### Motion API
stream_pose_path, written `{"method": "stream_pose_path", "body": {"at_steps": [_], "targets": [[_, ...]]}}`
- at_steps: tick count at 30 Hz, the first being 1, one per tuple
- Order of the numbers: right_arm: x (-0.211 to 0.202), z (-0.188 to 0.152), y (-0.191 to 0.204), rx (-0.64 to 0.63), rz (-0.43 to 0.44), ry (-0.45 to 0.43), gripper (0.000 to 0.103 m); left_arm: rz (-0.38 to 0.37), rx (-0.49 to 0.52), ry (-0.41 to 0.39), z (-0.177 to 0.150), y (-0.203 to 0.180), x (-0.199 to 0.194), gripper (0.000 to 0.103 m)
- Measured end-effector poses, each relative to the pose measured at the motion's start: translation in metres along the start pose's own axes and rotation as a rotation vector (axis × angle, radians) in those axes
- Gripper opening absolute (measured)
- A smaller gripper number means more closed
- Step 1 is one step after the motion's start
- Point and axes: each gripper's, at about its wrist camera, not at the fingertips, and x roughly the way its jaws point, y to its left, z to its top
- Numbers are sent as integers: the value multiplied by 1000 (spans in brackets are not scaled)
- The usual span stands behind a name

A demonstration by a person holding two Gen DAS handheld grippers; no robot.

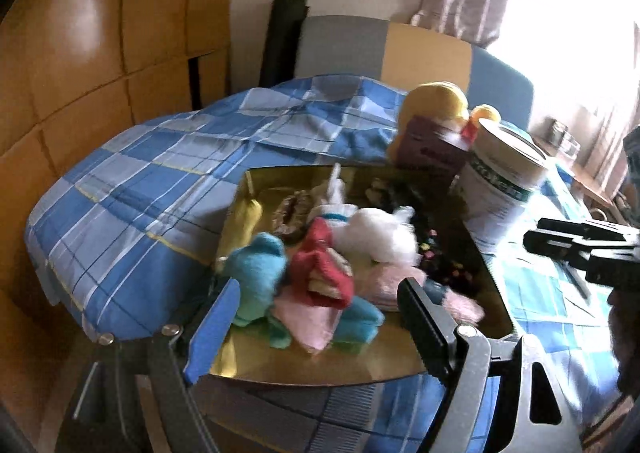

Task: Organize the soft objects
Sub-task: 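Move both tools back from the tray toward the tissue pack and sponge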

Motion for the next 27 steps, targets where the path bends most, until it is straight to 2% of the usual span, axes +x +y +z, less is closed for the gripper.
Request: {"method": "stream_pose_path", "body": {"at_steps": [9, 18, 22, 25, 27], "targets": [[-45, -30, -93, 177, -188, -37, 63, -54, 90, 20, -1, -39, 2, 82], [-70, -68, -183, 367, -358, -46, 63, -113, 196, 35, -2, -83, 2, 82], [-78, -89, -236, 500, -454, -58, 63, -146, 247, 45, -2, -106, 4, 82], [-86, -113, -269, 641, -489, -91, 63, -170, 291, 49, -1, -128, 6, 82], [-90, -122, -284, 722, -504, -76, 63, -193, 312, 55, 0, -140, 7, 82]]}}
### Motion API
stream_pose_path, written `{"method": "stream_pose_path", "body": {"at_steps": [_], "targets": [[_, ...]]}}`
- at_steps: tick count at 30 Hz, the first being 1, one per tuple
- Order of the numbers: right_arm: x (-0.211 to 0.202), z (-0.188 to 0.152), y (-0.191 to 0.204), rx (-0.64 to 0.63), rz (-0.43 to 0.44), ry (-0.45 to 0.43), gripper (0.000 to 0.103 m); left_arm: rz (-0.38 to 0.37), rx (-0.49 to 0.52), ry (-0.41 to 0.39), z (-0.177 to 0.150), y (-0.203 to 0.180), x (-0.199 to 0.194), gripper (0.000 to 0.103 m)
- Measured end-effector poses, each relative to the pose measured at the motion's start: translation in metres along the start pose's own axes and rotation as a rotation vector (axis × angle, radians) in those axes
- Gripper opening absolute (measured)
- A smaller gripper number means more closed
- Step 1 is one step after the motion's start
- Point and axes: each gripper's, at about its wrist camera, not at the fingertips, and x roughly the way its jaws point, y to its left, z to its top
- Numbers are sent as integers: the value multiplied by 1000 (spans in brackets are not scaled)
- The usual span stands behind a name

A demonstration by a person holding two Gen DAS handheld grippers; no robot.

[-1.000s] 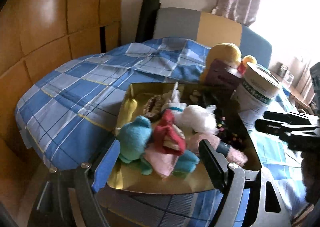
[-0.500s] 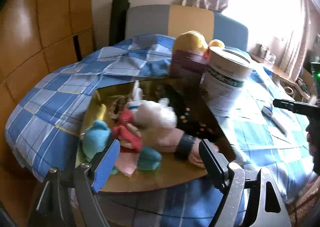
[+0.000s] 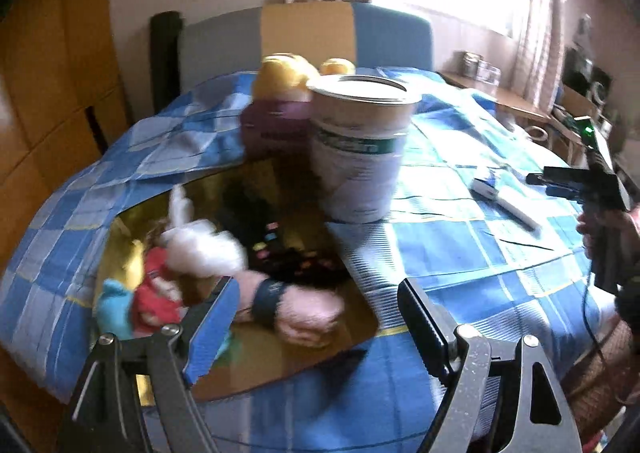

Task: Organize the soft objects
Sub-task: 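Move both tools back from the tray toward the tissue pack and sponge, then lower the left tool onto the blue Tempo tissue pack and close it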

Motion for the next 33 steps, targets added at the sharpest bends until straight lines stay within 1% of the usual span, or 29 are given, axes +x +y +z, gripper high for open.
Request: {"method": "stream_pose_path", "body": {"at_steps": [2, 4, 9, 15, 28, 33], "targets": [[-3, 3, -14, 63, 15, -20, 63, -16, 23, 3, 5, -13, 6, 82], [-3, 4, -20, 106, 34, -20, 63, -30, 55, 5, 10, -28, 12, 82], [-6, 3, -22, 123, 32, -17, 63, -56, 119, 9, 20, -56, 24, 82], [-7, 4, -32, 178, 58, -18, 63, -95, 186, 27, 30, -89, 42, 82], [-9, 6, -55, 298, 71, -17, 63, -156, 264, 56, 50, -144, 81, 82], [-8, 5, -65, 355, 82, -9, 63, -187, 272, 77, 58, -159, 101, 82]]}}
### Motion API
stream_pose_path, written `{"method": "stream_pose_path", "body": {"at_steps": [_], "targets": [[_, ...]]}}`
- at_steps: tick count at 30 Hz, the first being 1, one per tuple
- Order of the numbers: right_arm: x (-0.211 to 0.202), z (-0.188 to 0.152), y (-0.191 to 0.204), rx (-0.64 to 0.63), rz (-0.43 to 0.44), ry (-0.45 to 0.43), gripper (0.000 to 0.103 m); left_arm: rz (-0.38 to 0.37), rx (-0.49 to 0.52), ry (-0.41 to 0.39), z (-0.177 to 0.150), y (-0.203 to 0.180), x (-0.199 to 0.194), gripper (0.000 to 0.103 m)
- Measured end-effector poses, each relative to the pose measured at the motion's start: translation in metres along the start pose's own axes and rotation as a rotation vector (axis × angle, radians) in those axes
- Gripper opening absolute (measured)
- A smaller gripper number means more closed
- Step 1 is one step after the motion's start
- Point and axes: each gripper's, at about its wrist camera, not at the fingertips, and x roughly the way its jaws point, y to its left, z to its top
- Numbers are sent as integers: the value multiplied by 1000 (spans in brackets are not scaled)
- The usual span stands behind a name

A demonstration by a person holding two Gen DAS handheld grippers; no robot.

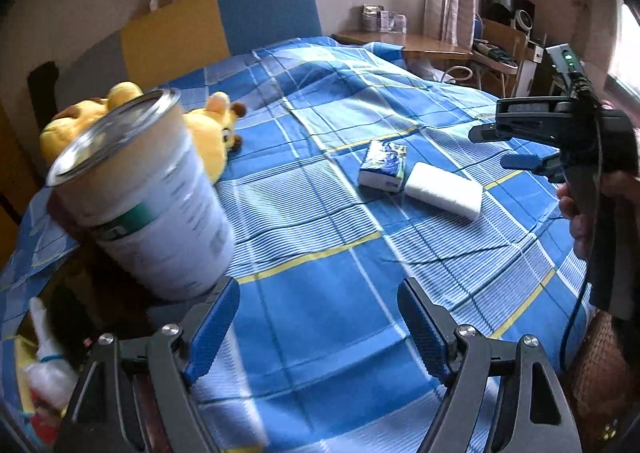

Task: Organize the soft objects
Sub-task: 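Lower the left tool onto the blue Tempo tissue pack and close it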

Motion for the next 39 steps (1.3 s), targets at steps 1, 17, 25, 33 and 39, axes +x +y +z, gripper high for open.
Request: {"method": "stream_pose_path", "body": {"at_steps": [1, 17, 25, 33, 39], "targets": [[0, 0, -2, 15, 4, 1, 63, -4, 1, 4, 3, -2, 5, 82], [1, 2, -33, 187, 26, 25, 63, -154, -9, 18, 90, -39, 98, 76], [1, 2, -36, 208, 45, 28, 63, -145, 25, 94, 122, -60, 166, 76], [7, 1, -32, 171, 29, 44, 63, -253, -102, 164, 117, -44, 197, 57], [11, -1, -5, 0, -59, 28, 65, -268, -167, 149, 93, -17, 163, 56]]}}
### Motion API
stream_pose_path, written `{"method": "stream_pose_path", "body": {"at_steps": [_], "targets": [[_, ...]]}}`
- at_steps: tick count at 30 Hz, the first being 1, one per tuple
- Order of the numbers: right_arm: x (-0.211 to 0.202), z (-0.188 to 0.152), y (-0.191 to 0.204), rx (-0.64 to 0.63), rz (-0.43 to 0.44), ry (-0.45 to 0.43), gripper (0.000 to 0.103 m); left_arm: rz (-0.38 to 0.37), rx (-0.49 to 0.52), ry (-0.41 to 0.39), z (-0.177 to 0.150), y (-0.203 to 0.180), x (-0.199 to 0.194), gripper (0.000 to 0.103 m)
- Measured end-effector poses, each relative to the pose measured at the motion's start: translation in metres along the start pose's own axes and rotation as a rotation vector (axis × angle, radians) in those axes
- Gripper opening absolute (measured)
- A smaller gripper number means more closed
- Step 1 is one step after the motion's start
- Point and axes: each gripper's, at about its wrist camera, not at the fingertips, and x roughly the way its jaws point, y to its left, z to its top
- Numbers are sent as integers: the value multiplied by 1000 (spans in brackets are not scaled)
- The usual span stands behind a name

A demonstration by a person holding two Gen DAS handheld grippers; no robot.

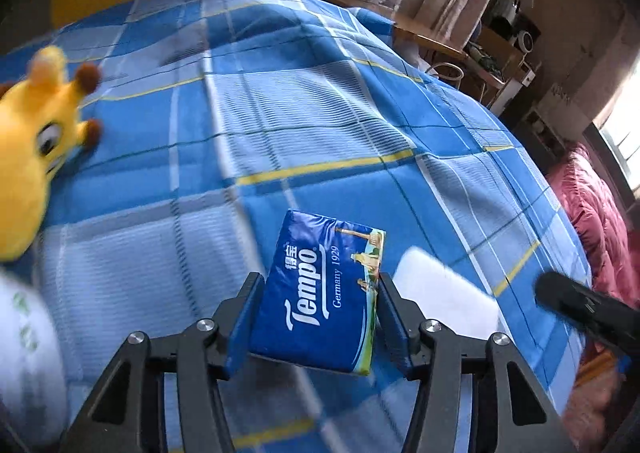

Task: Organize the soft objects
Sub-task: 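Lower the left tool onto the blue Tempo tissue pack and close it, then carry the Tempo pack toward the tray with left tool while right tool grasps white sponge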

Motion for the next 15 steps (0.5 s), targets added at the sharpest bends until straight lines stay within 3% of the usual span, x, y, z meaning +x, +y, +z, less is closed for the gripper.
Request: {"method": "stream_pose_path", "body": {"at_steps": [2, 11, 15], "targets": [[2, -2, 10, -78, -42, -12, 73, 25, 21, -16, -11, 3, -17, 56], [42, -24, 70, -523, -170, 121, 75, 45, 85, -63, -58, 3, -88, 56], [69, -29, 74, -657, -216, 194, 79, 60, 113, -107, -77, -4, -120, 56]]}}
